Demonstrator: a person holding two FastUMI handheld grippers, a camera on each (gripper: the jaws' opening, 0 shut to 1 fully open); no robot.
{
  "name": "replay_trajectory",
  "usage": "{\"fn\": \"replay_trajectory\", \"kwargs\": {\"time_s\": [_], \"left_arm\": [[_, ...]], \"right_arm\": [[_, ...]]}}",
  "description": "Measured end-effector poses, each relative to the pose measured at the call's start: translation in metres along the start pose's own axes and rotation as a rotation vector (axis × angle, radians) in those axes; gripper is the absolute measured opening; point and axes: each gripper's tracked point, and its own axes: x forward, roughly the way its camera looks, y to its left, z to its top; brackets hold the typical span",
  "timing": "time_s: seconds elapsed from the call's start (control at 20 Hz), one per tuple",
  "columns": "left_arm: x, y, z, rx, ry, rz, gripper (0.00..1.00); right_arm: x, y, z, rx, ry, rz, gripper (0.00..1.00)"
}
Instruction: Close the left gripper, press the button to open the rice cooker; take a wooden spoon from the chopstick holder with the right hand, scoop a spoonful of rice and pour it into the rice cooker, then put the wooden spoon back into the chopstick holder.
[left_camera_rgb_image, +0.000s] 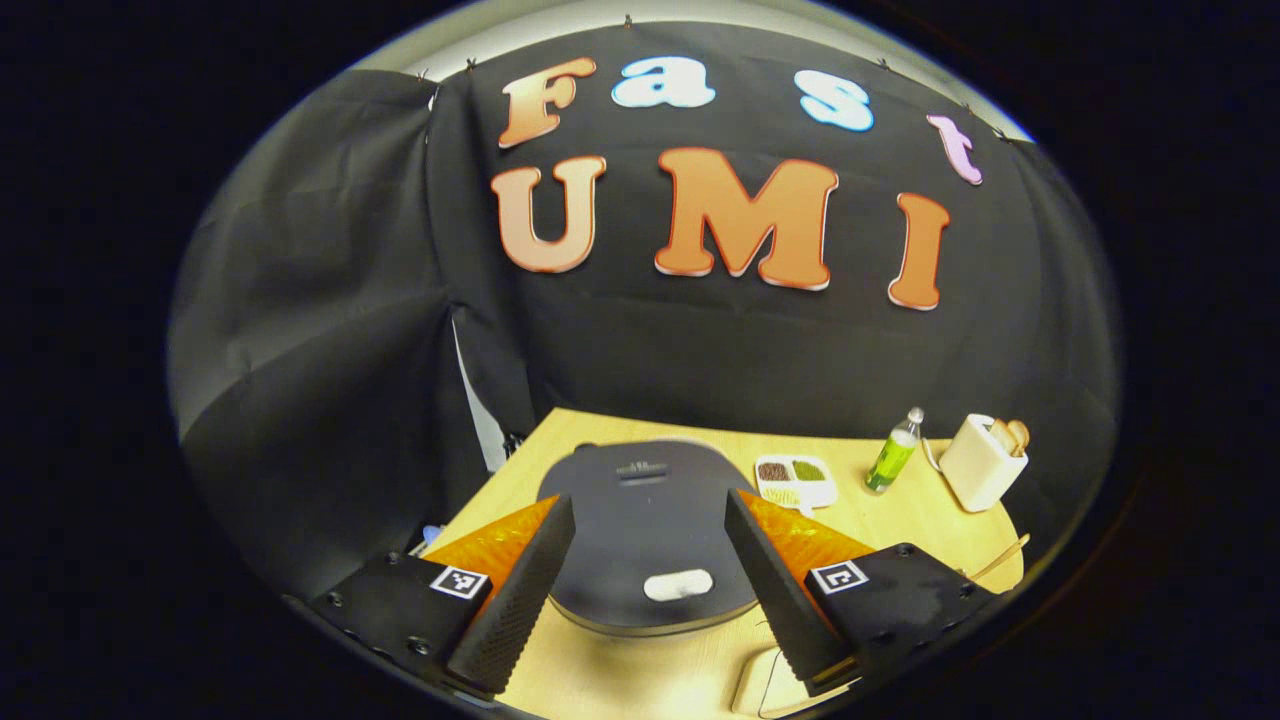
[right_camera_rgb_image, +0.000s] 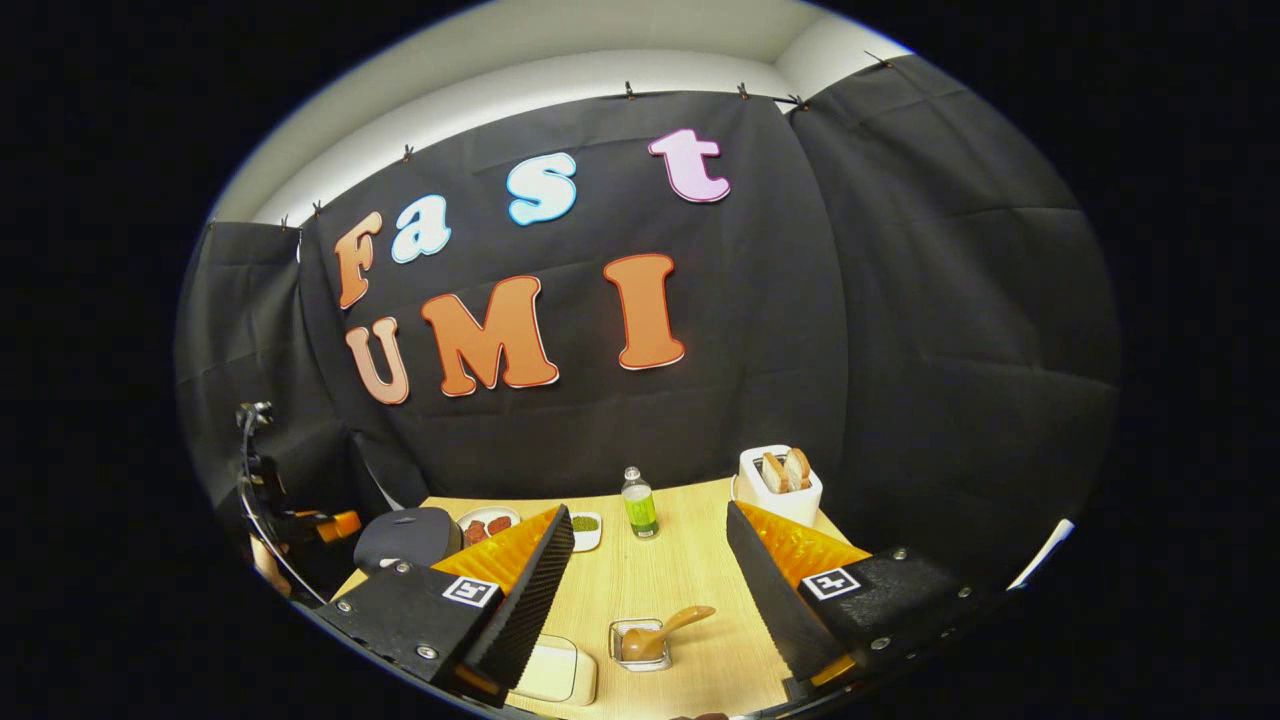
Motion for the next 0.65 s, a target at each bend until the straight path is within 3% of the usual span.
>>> {"fn": "replay_trajectory", "kwargs": {"time_s": [0.05, 0.35, 0.65], "left_arm": [[-0.009, 0.003, 0.023, 0.008, -0.043, 0.002, 0.95], [-0.077, 0.005, 0.13, -0.019, -0.239, -0.033, 0.95], [-0.133, -0.005, 0.185, 0.006, -0.37, -0.091, 0.95]], "right_arm": [[0.001, 0.001, 0.004, -0.007, -0.009, -0.001, 0.95], [0.002, 0.01, 0.027, -0.042, -0.052, 0.0, 0.95], [-0.002, 0.017, 0.044, -0.058, -0.089, 0.0, 0.95]]}}
